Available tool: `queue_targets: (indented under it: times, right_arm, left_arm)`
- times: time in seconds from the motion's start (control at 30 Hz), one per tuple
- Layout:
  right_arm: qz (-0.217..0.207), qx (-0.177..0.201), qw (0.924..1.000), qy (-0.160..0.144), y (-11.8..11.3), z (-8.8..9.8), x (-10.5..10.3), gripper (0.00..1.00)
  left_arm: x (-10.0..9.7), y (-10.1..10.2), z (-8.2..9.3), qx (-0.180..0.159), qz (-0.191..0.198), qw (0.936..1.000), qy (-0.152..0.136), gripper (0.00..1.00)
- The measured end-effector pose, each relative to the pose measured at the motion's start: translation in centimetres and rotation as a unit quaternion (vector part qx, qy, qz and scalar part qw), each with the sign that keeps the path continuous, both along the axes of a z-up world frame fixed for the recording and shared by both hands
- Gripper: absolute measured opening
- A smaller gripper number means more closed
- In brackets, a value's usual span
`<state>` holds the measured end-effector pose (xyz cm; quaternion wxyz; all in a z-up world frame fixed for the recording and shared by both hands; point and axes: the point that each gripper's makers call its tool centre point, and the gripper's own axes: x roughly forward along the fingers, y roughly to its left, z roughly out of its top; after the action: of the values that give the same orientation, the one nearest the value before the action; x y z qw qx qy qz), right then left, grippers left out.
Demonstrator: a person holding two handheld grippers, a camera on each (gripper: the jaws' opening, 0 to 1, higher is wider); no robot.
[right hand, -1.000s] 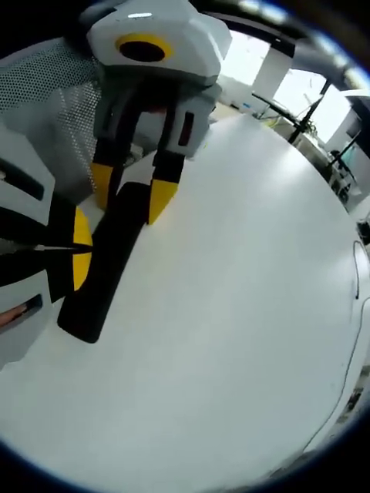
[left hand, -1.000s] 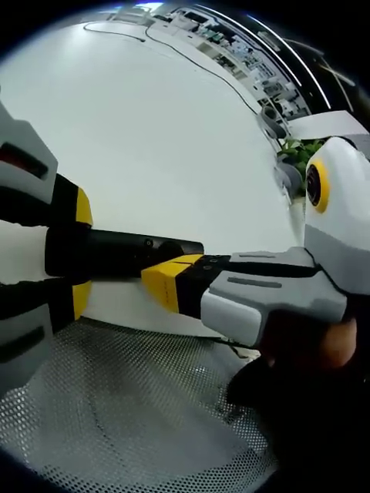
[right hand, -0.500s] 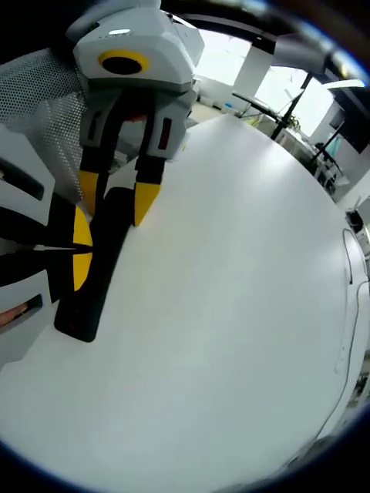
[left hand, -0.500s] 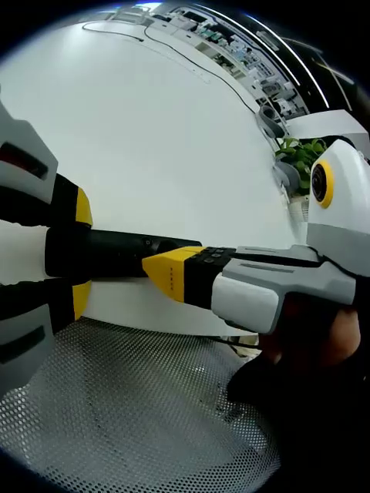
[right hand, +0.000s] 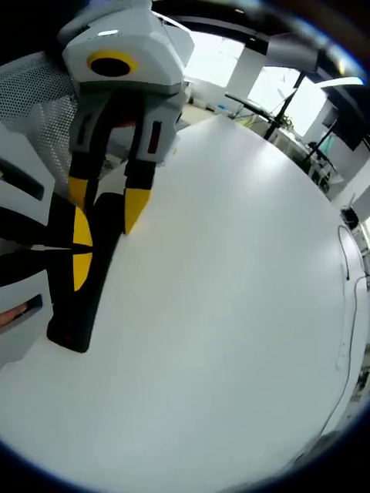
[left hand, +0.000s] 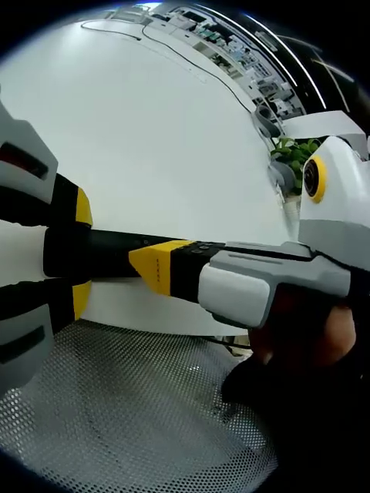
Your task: Press the specified remote control buttons in sequence, fully releasing each button before pressing the next.
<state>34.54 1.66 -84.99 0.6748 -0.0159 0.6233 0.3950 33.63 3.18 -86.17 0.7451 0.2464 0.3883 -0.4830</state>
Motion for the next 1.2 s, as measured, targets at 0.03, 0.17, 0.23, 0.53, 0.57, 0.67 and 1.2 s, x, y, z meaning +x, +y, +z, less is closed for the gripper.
queue_targets:
  times: [0.03, 0.17, 0.23, 0.53, 0.57, 0.67, 1.2]
  right_arm:
    - [0.0, 0.0, 1.0, 0.003, 0.04, -0.04, -0.09, 0.0]
    - [0.006, -0.008, 1.0, -0.002, -0.14, -0.17, -0.15, 0.0]
    - [0.008, -0.009, 0.9999, -0.003, -0.13, -0.17, -0.15, 0.0]
    - [-0.013, 0.005, 0.9998, 0.014, -0.64, -0.3, 0.24, 0.0]
    - [-0.014, 0.007, 0.9998, 0.016, -0.65, -0.31, 0.28, 0.0]
    - [-0.028, 0.008, 0.9992, 0.027, -0.63, -0.32, 0.28, 0.0]
    - [-0.017, -0.009, 0.9997, 0.013, -0.53, -0.33, 0.24, 0.0]
  left_arm:
    - [0.05, -0.1, 0.0, -0.002, 0.0, 1.0, -0.001, 0.25]
    - [0.08, -0.27, -0.07, -0.002, -0.001, 1.0, -0.003, 0.25]
    - [0.06, -0.27, -0.04, -0.002, -0.001, 1.0, -0.003, 0.25]
    - [0.02, -0.28, -0.03, -0.001, -0.008, 1.0, -0.004, 0.24]
    - [0.02, -0.27, -0.04, -0.002, -0.008, 1.0, -0.003, 0.24]
    - [0.02, -0.25, -0.04, -0.001, -0.007, 1.0, -0.003, 0.24]
    - [-0.05, -0.11, -0.01, 0.001, -0.006, 1.0, -0.003, 0.24]
